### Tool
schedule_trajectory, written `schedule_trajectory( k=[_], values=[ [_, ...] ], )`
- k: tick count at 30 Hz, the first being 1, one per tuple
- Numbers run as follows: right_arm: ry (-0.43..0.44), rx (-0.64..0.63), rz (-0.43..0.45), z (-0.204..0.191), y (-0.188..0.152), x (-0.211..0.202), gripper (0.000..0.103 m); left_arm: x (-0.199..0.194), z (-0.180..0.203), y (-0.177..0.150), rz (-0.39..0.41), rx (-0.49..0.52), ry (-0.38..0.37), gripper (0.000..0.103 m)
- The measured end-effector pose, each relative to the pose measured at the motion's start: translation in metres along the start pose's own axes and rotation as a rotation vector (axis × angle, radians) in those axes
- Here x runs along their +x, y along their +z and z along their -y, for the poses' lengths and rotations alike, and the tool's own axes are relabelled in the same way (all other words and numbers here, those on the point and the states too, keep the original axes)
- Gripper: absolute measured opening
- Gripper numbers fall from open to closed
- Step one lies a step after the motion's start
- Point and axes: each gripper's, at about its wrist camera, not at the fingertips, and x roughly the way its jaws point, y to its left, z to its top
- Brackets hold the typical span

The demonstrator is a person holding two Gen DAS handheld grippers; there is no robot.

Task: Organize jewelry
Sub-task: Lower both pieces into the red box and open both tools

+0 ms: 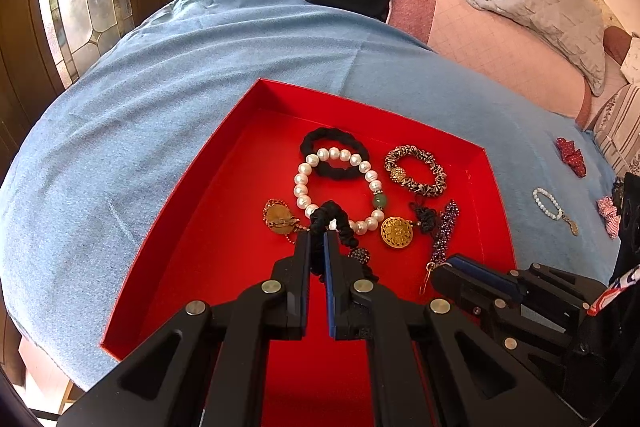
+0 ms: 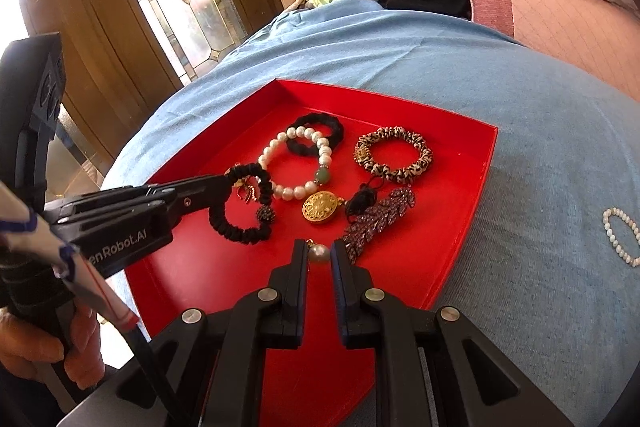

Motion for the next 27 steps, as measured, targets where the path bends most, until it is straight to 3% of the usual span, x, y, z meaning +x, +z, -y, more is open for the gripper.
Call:
schedule_trajectory(
  k=[16, 21, 27],
  values=[
    [0.012, 0.038, 0.0, 0.01, 0.005, -0.002, 0.014, 0.002, -0.003, 0.0, 0.003, -0.018, 0.0, 0.01],
    [0.022, 0.051, 0.012, 0.012, 0.006, -0.005, 0.019, -0.002, -0.005, 0.0, 0.02, -0.032, 0.0, 0.025],
    [0.043, 0.084, 0.038, 0.018, 0.01, -0.015, 0.019, -0.004, -0.004, 0.001, 0.027, -0.031, -0.001, 0.026]
  ],
)
